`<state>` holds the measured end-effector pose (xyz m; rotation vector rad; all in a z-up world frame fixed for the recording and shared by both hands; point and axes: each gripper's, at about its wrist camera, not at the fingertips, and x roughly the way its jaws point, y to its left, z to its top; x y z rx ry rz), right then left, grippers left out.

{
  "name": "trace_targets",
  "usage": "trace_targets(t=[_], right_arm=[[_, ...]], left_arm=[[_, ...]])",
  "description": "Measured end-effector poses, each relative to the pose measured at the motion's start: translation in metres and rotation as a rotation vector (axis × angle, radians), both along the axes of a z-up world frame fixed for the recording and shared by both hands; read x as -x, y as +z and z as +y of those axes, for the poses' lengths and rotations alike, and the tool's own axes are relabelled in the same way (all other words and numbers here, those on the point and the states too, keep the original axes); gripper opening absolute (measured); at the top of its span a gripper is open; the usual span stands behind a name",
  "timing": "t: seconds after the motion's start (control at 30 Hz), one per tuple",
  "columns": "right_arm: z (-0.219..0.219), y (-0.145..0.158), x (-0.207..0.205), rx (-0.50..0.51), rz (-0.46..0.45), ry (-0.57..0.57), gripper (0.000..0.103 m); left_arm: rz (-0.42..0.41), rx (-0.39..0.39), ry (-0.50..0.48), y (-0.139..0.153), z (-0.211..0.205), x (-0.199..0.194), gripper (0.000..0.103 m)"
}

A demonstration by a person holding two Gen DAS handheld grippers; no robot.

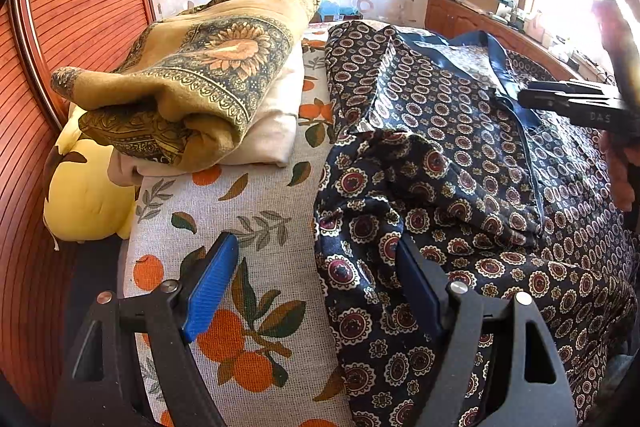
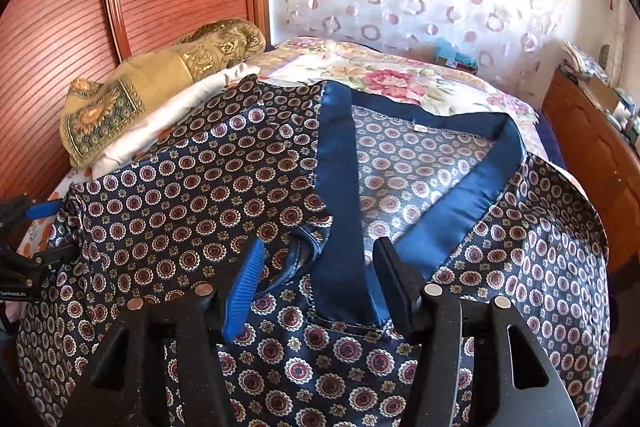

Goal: Fold small clothes

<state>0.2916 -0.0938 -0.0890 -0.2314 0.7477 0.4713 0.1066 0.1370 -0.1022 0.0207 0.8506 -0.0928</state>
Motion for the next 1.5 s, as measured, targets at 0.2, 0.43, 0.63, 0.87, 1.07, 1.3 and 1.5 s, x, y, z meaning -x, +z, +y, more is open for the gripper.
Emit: trace_targets(t=[0.2,0.43,0.63,0.87,1.07,1.3,1.5], right_arm=[[-0.026,0.000,0.029,-0.039,0.004,0.058,0.059],[-0.099,-0.007,0.060,-0.018,-0.001,-0.018,0.069],[-0.157,-0.025,0.060,0.056,0.028,-0.135,0.069],[-0.182,-0.039,0.060,0.019,0.045,-0.134,0.071],[-0.181,-0.041,0.064,0.017,0.039,-0.134,0.073],[-0.184,-0.020,0.075,-0.014,0.036,-0.147,0.073],[-0.247,-0.004,0.100,-0.038,-0.007,-0.233,0.073]], left_arm=[[0.002,0.002,-0.001,0.000,0.001,0.000,0.079],[0.003,-0.002,0.002,0.001,-0.002,0.001,0.079],[-0.011,0.000,0.010,0.005,0.000,0.003,0.079],[-0.134,0.047,0.011,0.055,-0.010,0.019,0.079],[-0.172,0.054,-0.145,0.080,-0.077,0.009,0.079],[-0.108,0.084,-0.276,0.056,-0.161,-0.027,0.079],[-0.036,0.034,-0.343,0.031,-0.206,-0.042,0.079]])
